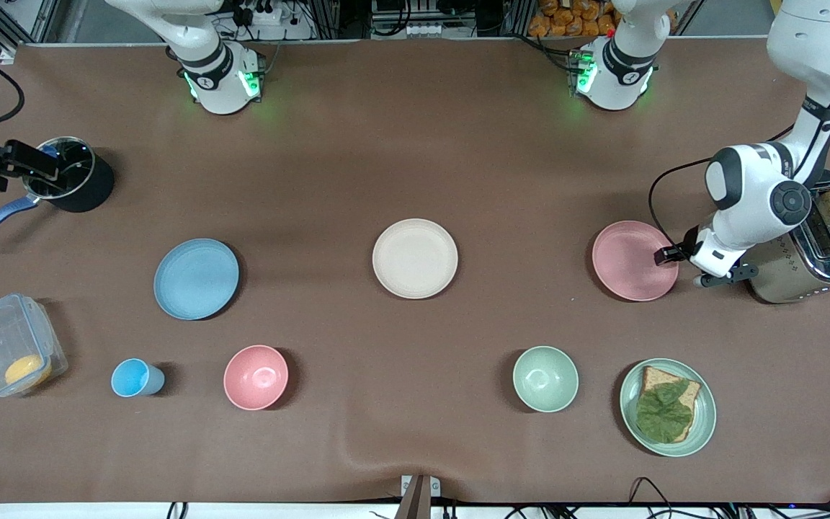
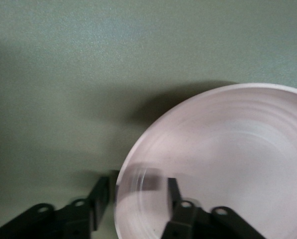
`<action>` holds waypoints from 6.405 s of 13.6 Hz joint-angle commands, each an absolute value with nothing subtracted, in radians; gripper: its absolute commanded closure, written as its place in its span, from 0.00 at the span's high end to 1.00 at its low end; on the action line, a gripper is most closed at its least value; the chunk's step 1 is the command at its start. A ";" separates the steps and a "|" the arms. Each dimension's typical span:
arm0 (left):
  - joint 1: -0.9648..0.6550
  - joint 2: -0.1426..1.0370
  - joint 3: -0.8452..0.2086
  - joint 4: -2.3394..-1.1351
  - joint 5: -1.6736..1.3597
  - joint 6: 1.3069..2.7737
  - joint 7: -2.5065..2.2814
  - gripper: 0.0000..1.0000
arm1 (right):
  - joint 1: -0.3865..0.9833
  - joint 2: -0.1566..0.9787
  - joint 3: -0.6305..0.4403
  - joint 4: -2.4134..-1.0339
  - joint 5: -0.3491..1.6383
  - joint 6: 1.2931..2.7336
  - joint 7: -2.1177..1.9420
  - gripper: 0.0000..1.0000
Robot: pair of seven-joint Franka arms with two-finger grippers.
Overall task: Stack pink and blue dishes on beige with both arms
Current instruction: 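Grip the pink plate rim and carry it toward the beige plate, then lower the pink plate onto the beige plate while the right gripper reaches the blue plate, then release the pink plate with the left gripper while the right gripper grips the blue plate, then lift the blue plate with the right gripper and carry it onto the pink plate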
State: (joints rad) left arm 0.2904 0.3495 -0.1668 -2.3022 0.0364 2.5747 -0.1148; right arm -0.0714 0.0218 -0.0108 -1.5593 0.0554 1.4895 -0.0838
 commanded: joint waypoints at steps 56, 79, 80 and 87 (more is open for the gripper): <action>-0.005 0.468 -0.614 -1.865 0.428 2.471 -1.224 1.00 | -0.161 0.551 -0.017 -1.957 0.067 2.218 -0.140 1.00; 0.532 0.121 -0.617 -1.543 0.170 1.750 -0.314 1.00 | -0.155 0.470 -0.005 -1.904 0.137 1.984 -0.152 0.00; 0.532 0.106 -0.617 -1.543 0.169 1.737 -0.311 1.00 | -0.155 0.453 0.000 -1.902 0.143 1.953 -0.150 0.00; 0.531 0.058 -0.620 -1.543 0.091 1.724 -0.305 1.00 | -0.112 0.394 0.038 -1.902 0.447 1.790 -0.146 0.00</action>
